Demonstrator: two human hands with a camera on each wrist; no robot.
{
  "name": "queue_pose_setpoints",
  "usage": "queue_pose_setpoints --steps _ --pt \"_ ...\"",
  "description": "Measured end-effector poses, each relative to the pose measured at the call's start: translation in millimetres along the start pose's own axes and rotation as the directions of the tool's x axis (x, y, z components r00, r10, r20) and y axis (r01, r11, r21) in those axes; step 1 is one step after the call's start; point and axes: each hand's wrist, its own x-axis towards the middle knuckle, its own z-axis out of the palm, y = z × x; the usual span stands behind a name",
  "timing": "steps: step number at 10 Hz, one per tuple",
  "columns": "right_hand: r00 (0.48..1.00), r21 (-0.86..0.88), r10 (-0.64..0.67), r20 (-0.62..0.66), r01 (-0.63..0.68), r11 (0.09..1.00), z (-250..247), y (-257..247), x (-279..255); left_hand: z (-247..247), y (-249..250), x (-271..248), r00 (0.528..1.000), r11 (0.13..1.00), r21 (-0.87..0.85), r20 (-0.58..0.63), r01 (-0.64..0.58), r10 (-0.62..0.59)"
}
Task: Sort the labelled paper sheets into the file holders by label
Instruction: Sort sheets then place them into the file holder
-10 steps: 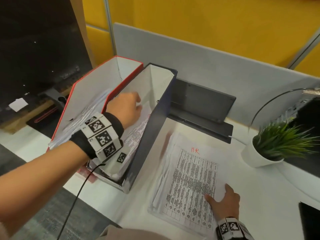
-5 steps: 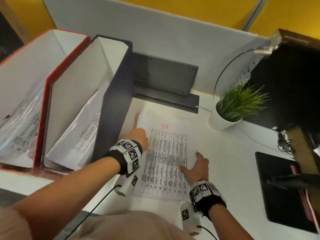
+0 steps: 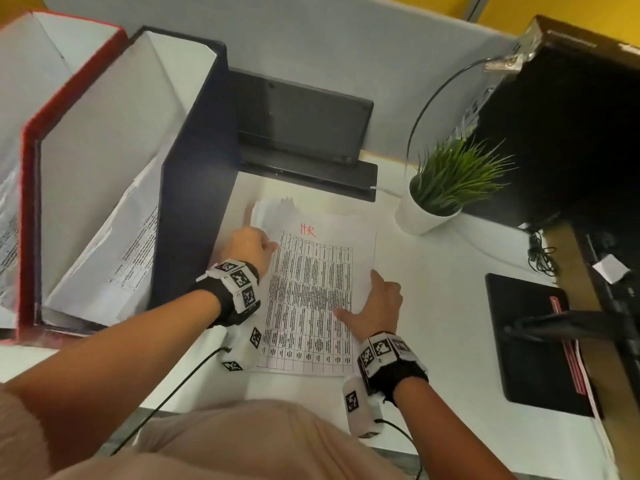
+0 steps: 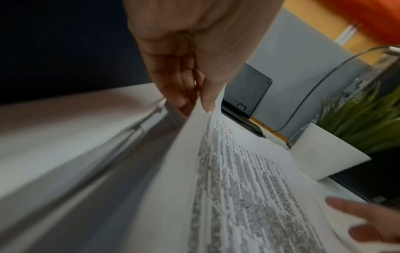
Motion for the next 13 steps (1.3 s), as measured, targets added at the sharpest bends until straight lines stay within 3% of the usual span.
queue_pose_setpoints --steps 1,2,3,4,5,6,7,8,9,10,11,12,13 --pt "0.995 0.115 -0.061 0.075 0.052 0.992 -0.6 -7.5 2.7 -0.2 -2.6 -9.2 0.981 0.980 0.143 -0.122 -0.135 0.153" --pt "0.986 0.330 -0.017 0.166 -0.039 0.943 -3.0 -12.8 2.4 0.3 -9.8 -15.2 0.910 0.933 -0.037 -0.236 -0.358 0.340" --pt "0.979 0.422 0.039 0.200 -0.122 0.899 -7.2 -15.4 4.0 0.8 -15.3 -17.5 0.918 0.872 -0.308 -0.244 -0.380 0.314" --pt "0.985 0.483 0.102 0.137 -0.156 0.862 -12.9 -18.5 7.6 3.3 -21.4 -16.4 0.966 0.836 -0.487 -0.165 -0.254 0.198" --pt "0.984 0.570 0.172 0.053 -0.171 0.804 -14.2 -17.5 11.7 1.6 -26.5 -15.0 0.986 0.737 -0.661 -0.037 -0.145 0.161" --pt "0.988 0.678 0.148 -0.031 -0.088 0.730 -15.0 -11.5 16.1 -2.4 -27.2 -15.2 0.981 0.688 -0.716 0.027 -0.117 0.195" --pt "0.996 0.550 0.042 -0.077 0.007 0.835 -12.2 -4.9 15.5 -4.9 -28.4 -6.7 0.999 0.746 -0.664 -0.036 -0.046 0.029" --pt "0.993 0.565 0.108 -0.052 -0.060 0.823 -10.4 2.5 13.4 -5.0 -32.0 8.6 0.985 0.795 -0.593 -0.022 0.126 -0.173" --pt "0.975 0.767 0.193 0.110 -0.207 0.608 -16.0 1.2 14.9 -7.2 -29.8 17.5 0.956 0.848 -0.441 0.157 0.294 -0.249" --pt "0.963 0.811 0.206 0.177 -0.261 0.525 -16.2 0.2 15.0 -6.6 -24.5 21.2 0.941 0.903 -0.298 0.233 0.310 -0.247" --pt "0.976 0.874 0.205 0.077 -0.166 0.457 -13.7 -1.0 12.8 -6.5 -22.5 22.6 0.930 0.926 -0.182 0.225 0.332 -0.289" --pt "0.958 0.877 0.251 0.141 -0.238 0.417 -20.5 -5.0 10.9 -6.8 -22.9 23.8 0.922 0.934 -0.116 0.238 0.338 -0.304" --pt "0.959 0.830 0.242 0.148 -0.253 0.497 -20.1 -3.5 12.3 -4.0 -22.4 23.8 0.943 0.952 -0.166 0.259 0.257 -0.209"
